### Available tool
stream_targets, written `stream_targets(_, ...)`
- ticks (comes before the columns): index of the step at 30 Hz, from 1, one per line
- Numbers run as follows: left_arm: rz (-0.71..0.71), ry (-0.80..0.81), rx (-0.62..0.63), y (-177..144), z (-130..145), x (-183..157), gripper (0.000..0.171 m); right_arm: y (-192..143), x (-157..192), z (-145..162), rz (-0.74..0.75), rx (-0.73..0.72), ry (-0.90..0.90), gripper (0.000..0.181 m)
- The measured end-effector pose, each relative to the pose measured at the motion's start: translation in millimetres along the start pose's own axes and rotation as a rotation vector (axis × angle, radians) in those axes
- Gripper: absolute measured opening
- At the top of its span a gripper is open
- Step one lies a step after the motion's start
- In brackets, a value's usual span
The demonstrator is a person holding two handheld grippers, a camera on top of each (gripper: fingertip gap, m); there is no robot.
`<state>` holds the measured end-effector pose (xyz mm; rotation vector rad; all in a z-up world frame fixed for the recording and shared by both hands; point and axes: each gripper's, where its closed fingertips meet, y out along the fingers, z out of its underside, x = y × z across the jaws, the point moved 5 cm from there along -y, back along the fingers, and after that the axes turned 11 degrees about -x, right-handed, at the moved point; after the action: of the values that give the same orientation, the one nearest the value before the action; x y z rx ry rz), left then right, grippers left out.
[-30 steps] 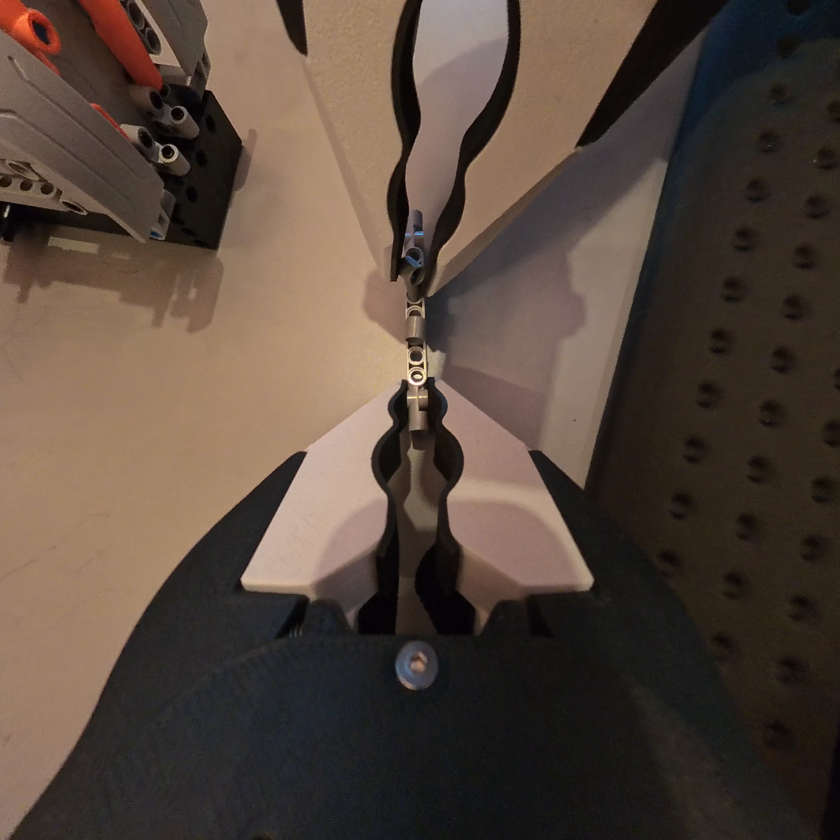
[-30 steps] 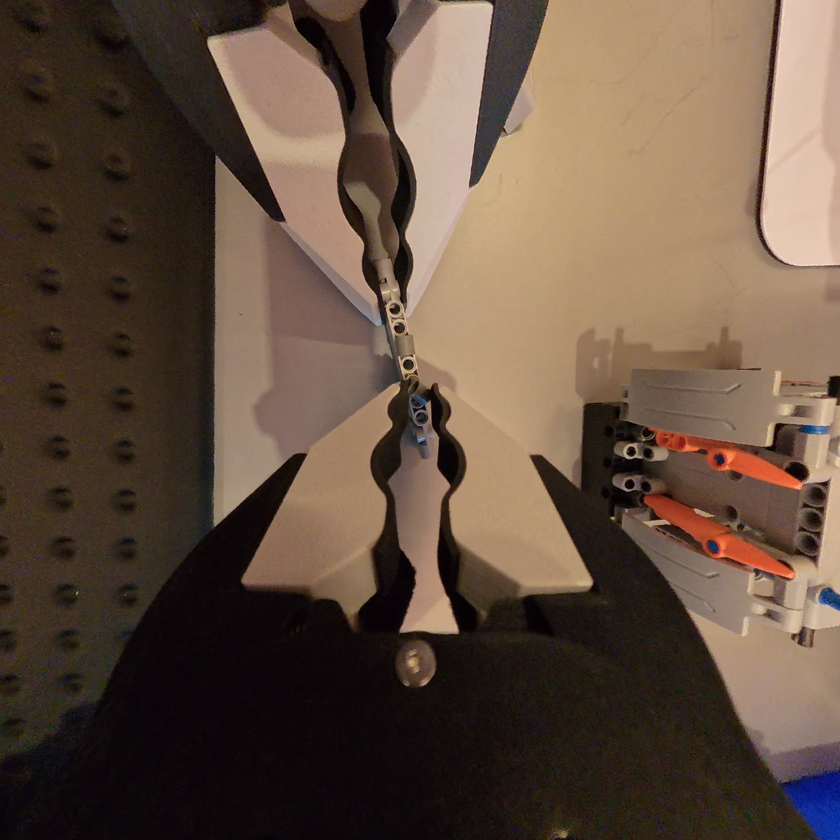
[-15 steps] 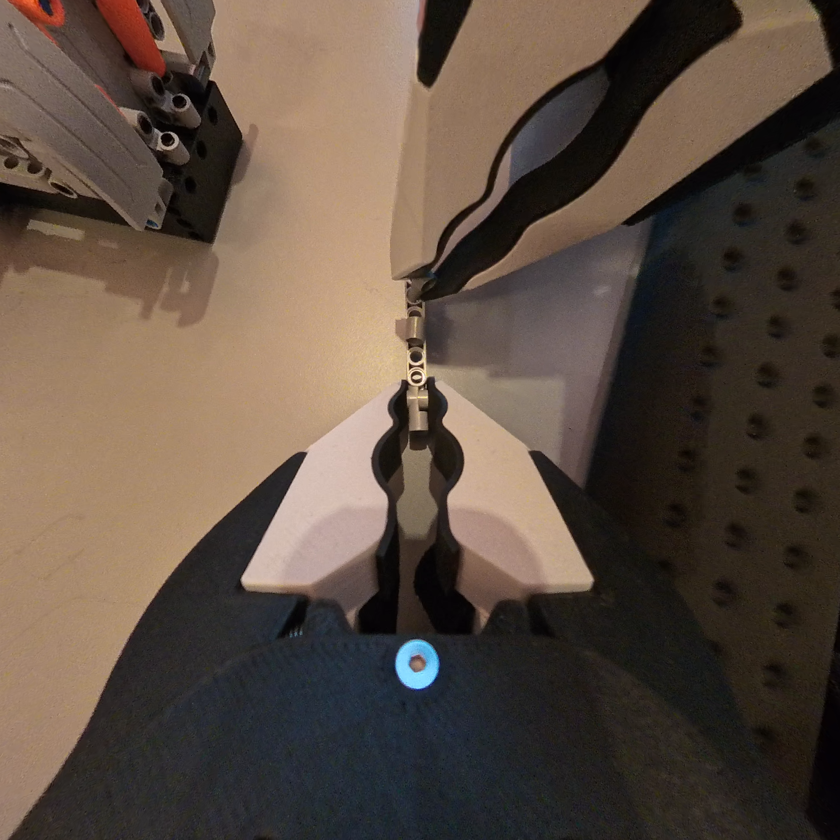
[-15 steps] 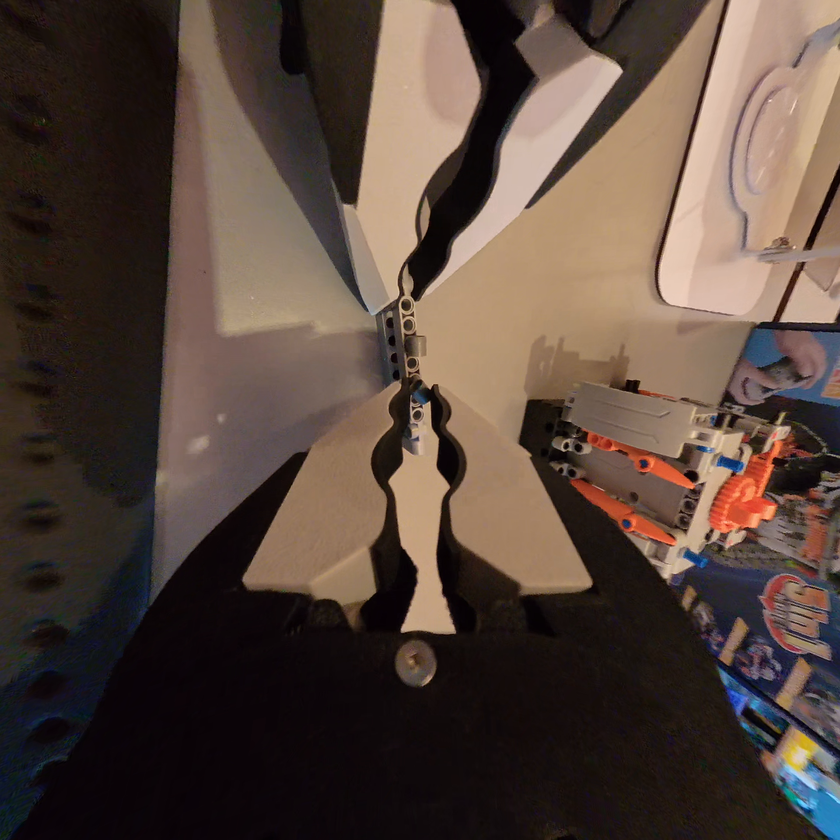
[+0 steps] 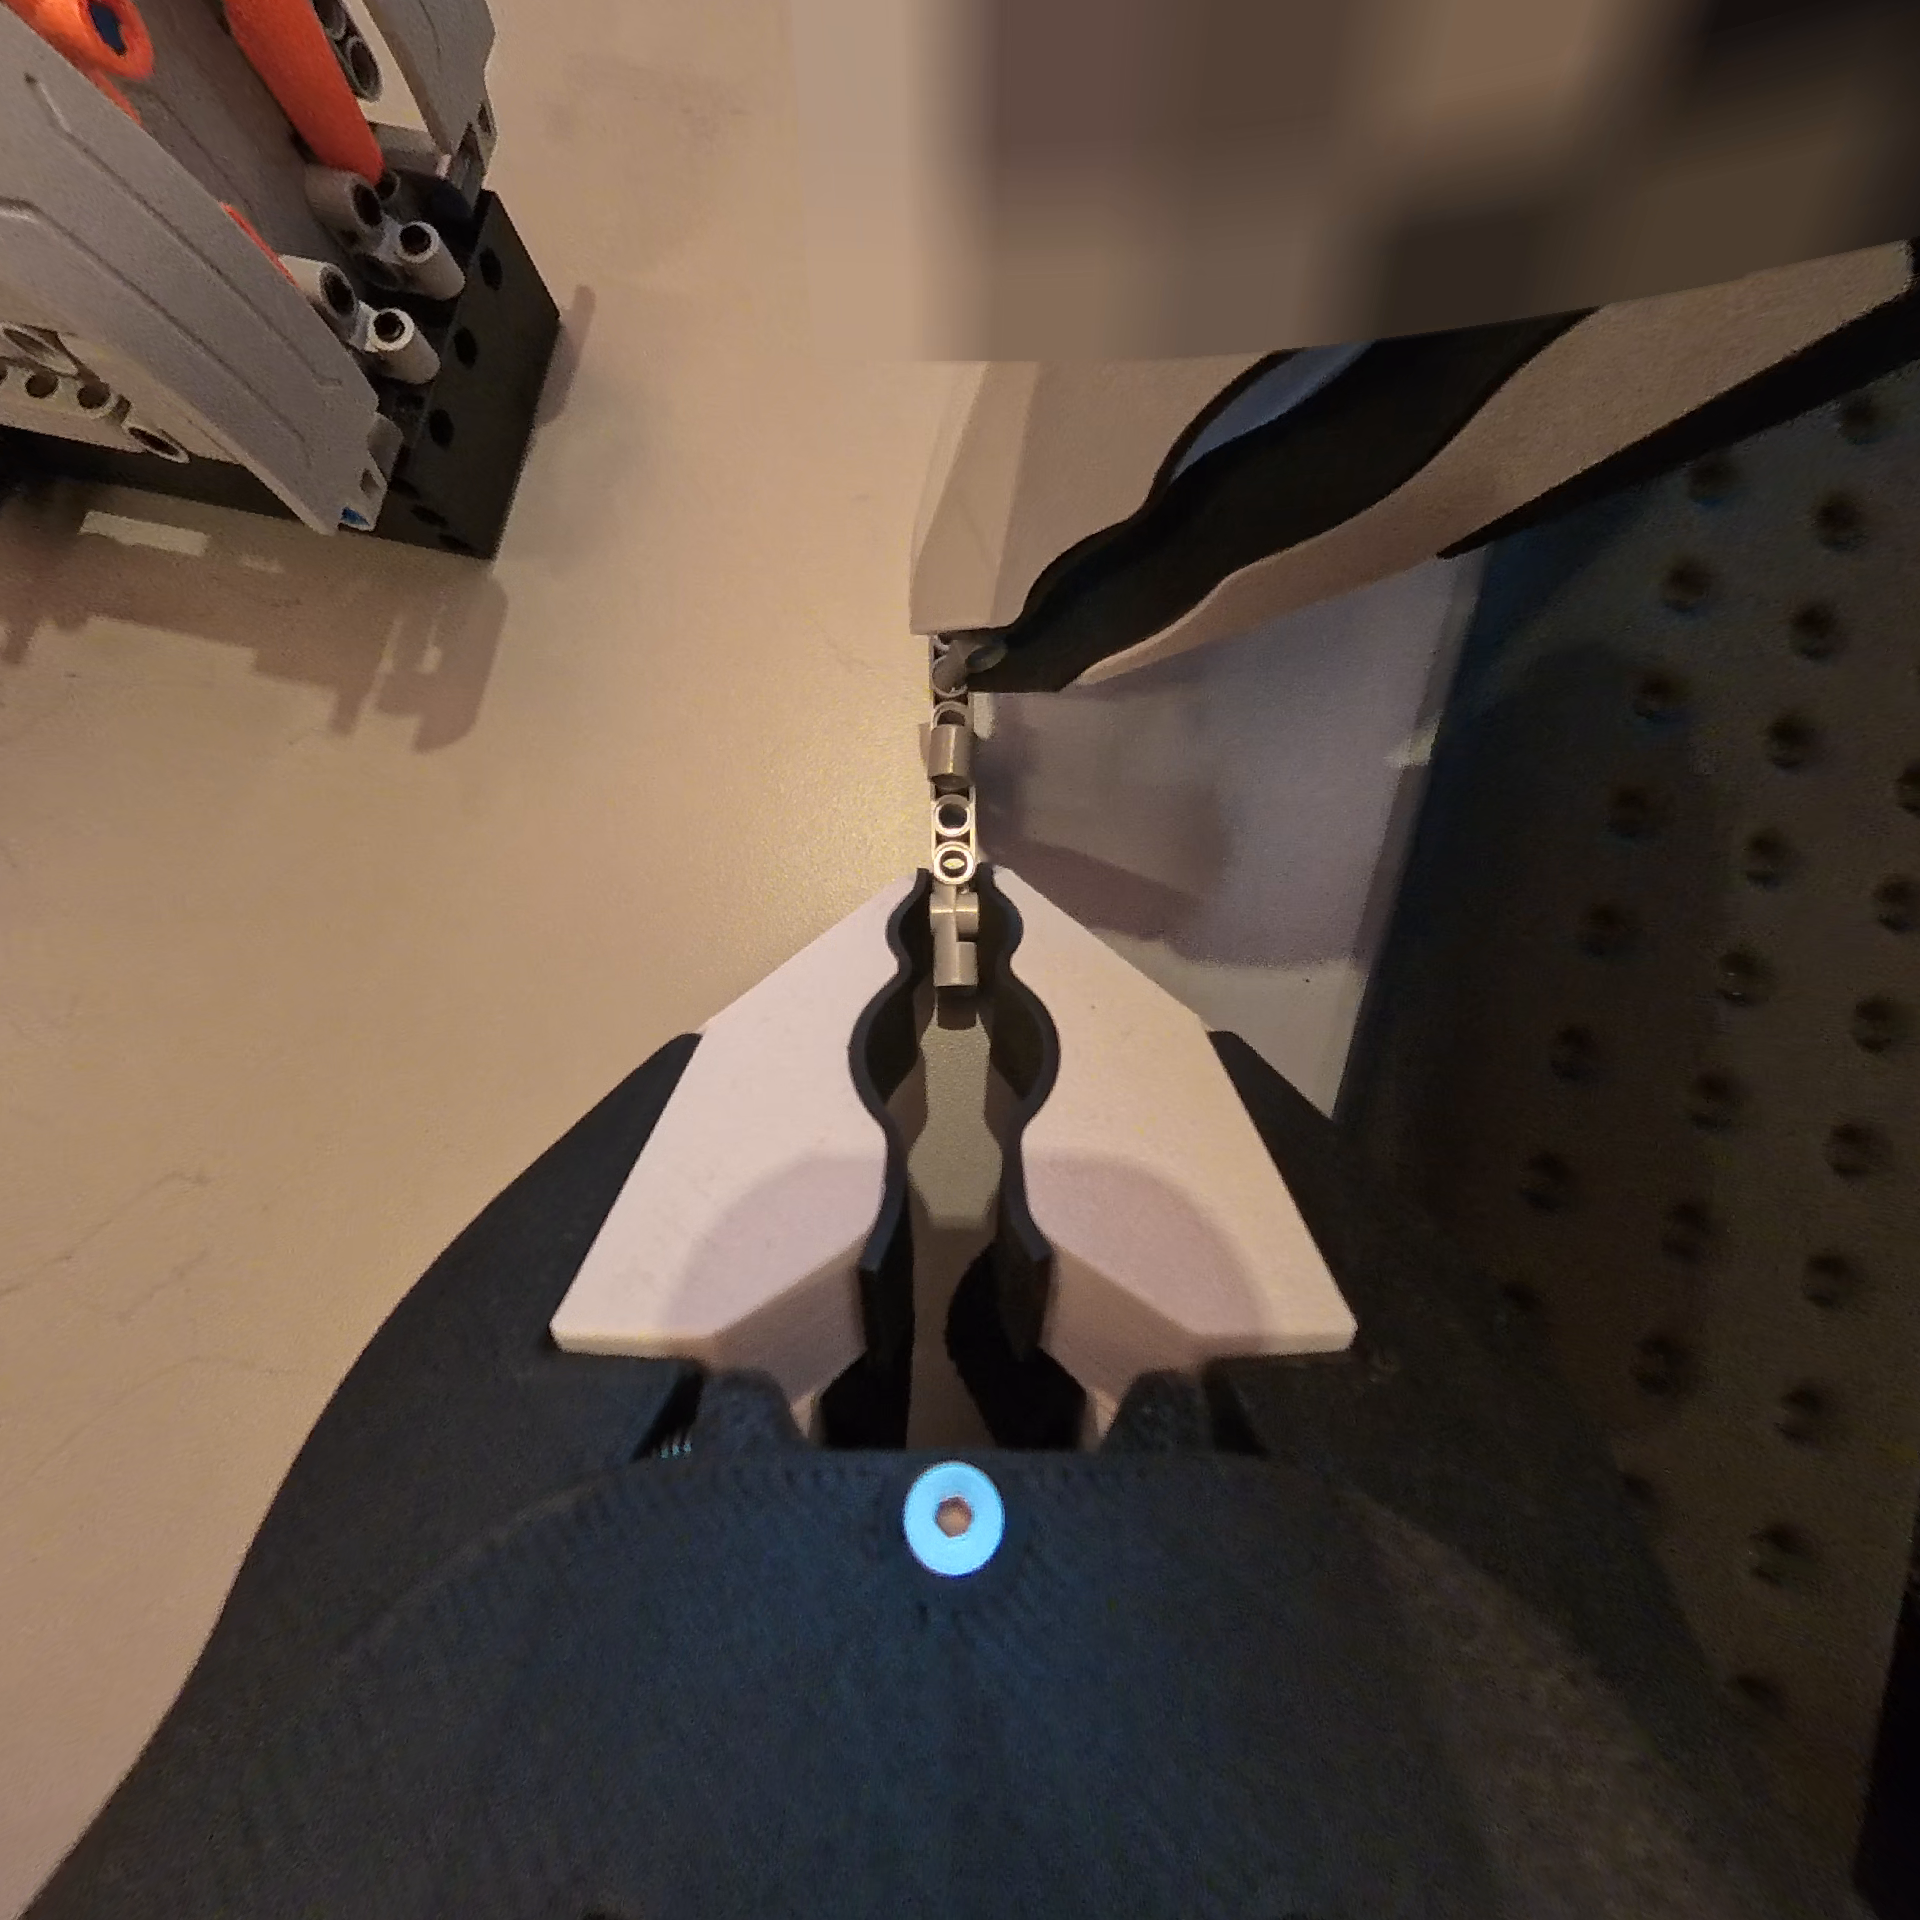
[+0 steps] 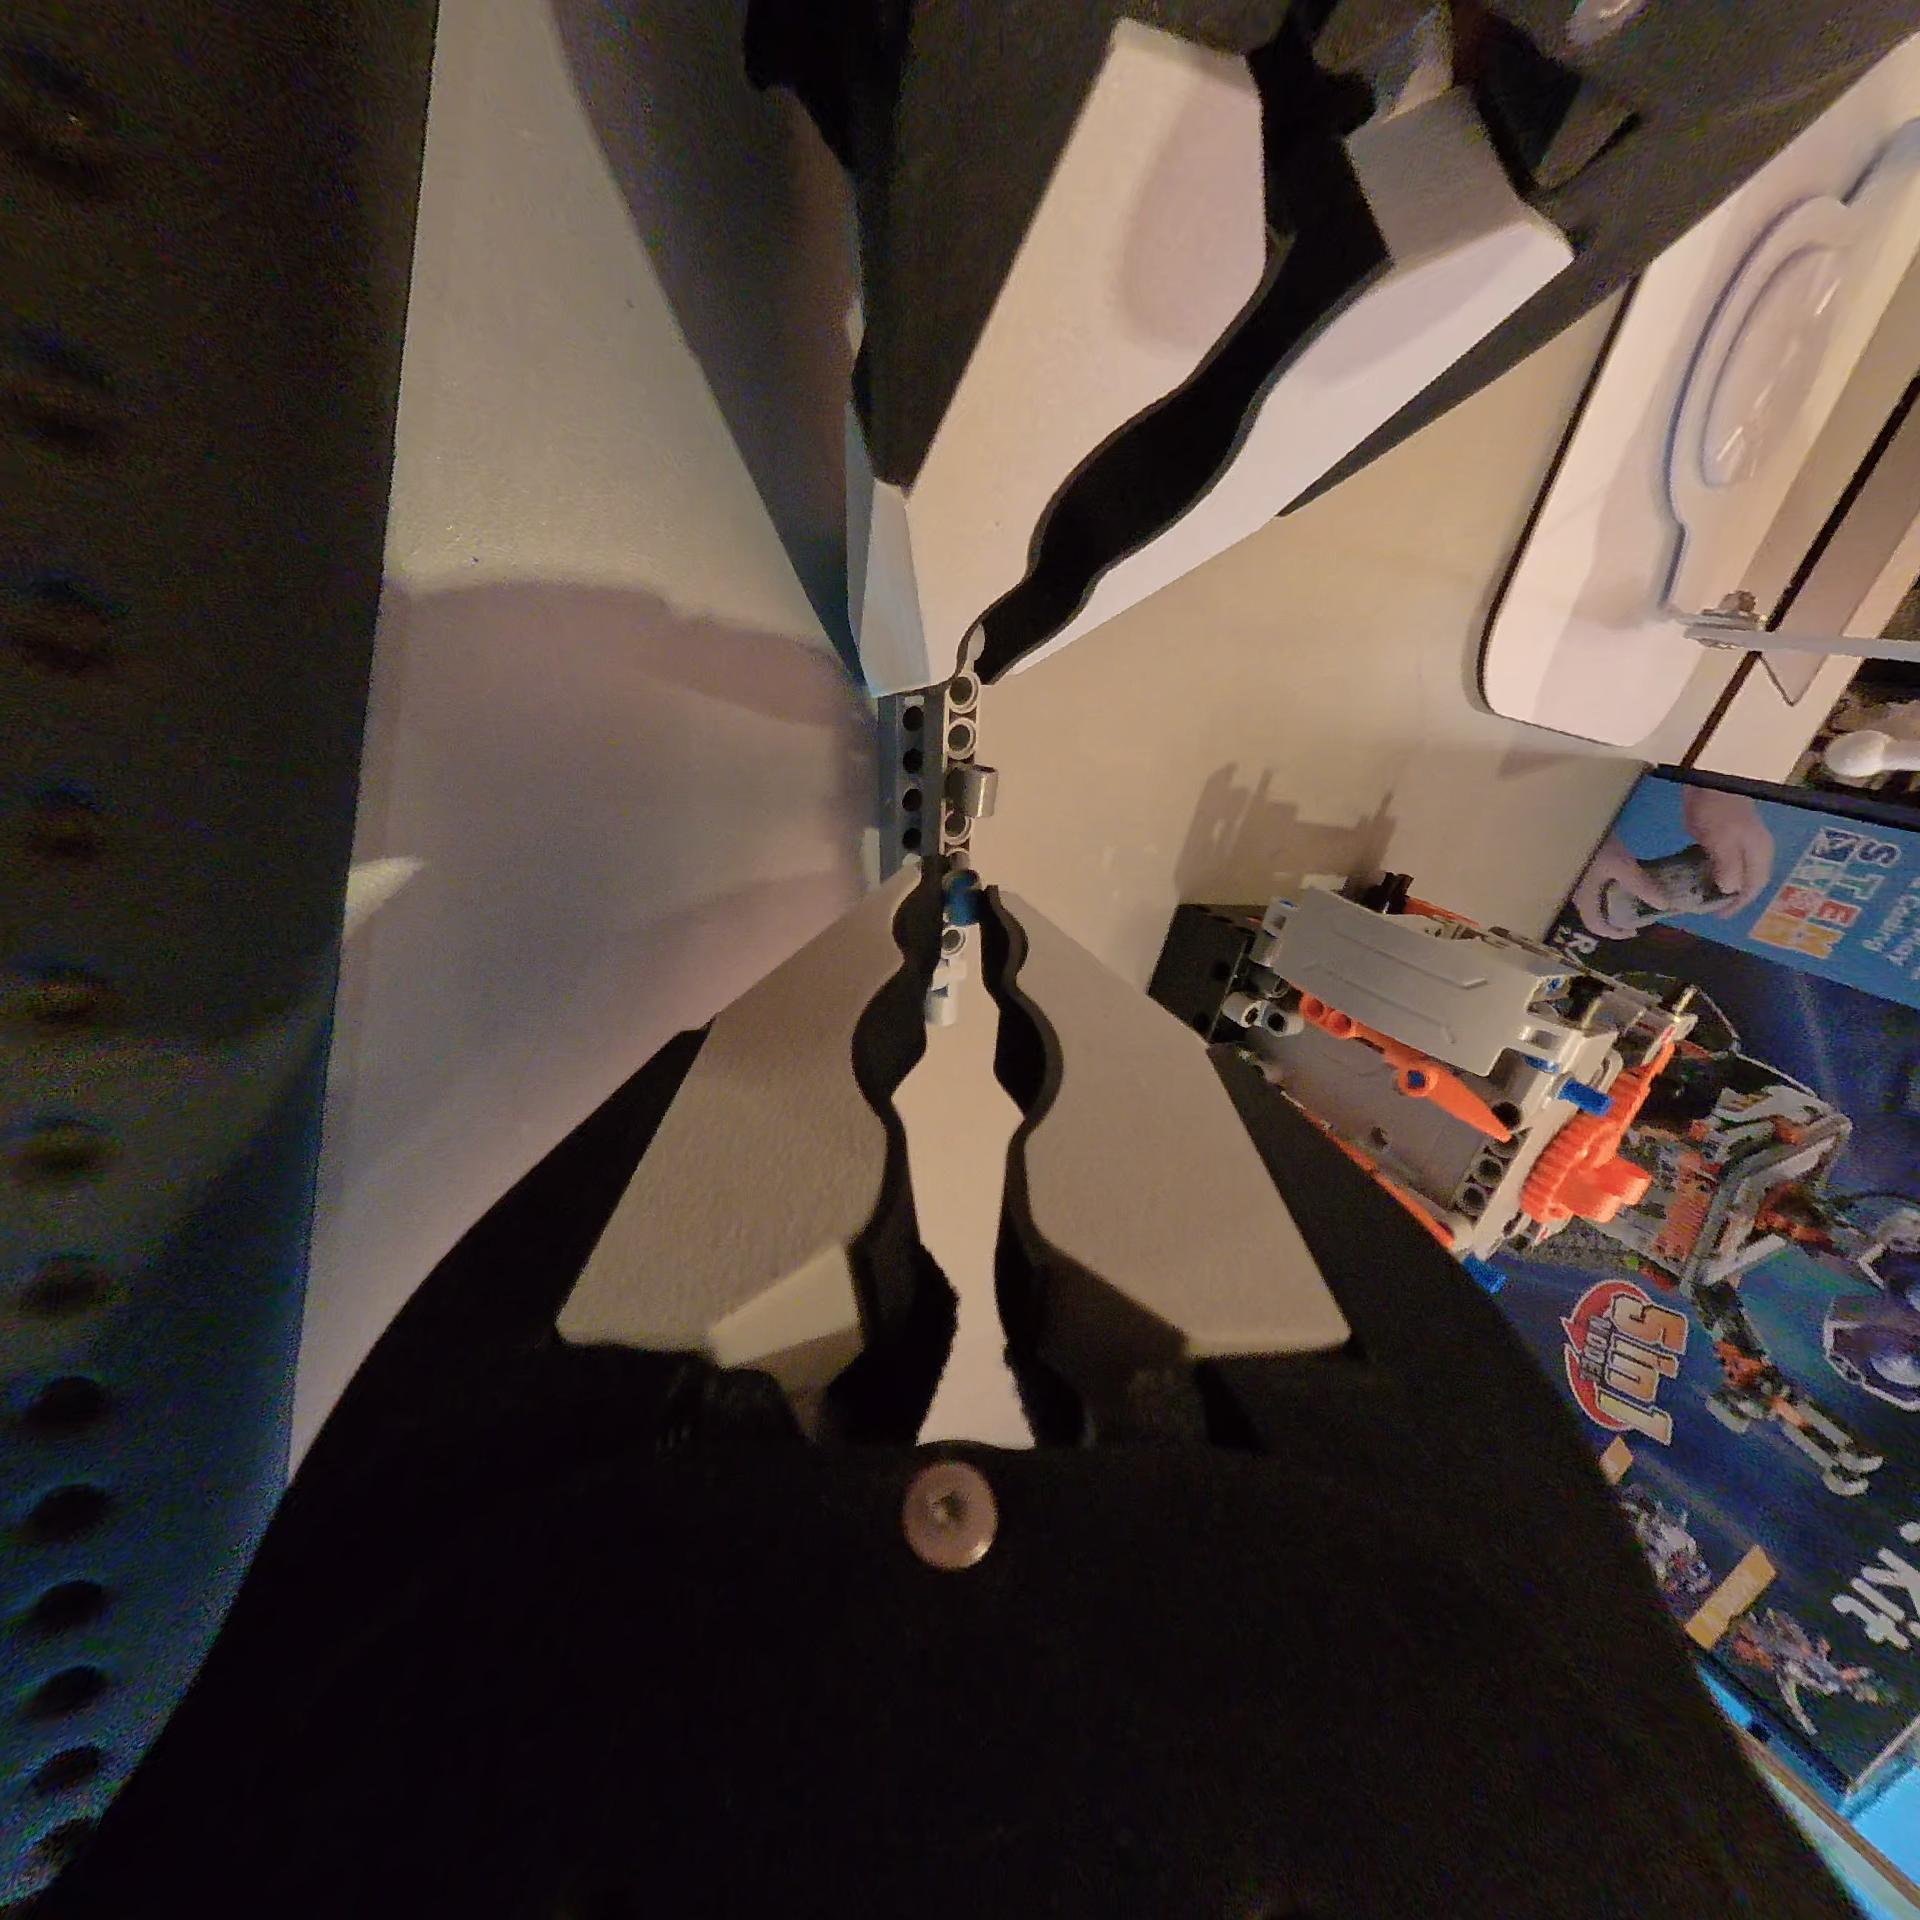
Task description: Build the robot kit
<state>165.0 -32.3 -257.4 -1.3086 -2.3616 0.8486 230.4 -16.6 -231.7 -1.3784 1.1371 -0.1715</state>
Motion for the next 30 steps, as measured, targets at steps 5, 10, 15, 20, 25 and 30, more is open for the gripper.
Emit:
stream_targets(5,0.003,-0.003,-0.002,0,0,0,0.005,0,-5,1,-0.108,-0.01,0.003,0.005)
stream_targets(10,0.008,-0.008,-0.005,0,0,0,0.005,2,-10,2,-0.248,-0.026,0.003,0.004)
stream_targets(15,0.018,-0.016,-0.012,0,0,1,0.005,3,-14,2,-0.364,-0.037,0.006,0.004)
stream_targets(20,0.047,-0.062,-0.024,0,1,4,0.005,4,-17,3,-0.446,-0.059,0.021,0.004)
stream_targets(25,0.051,-0.069,-0.032,0,1,4,0.005,5,-16,3,-0.481,-0.073,0.014,0.004)
stream_targets(30,0.069,-0.094,-0.041,0,1,5,0.005,5,-19,4,-0.516,-0.088,0.015,0.003)
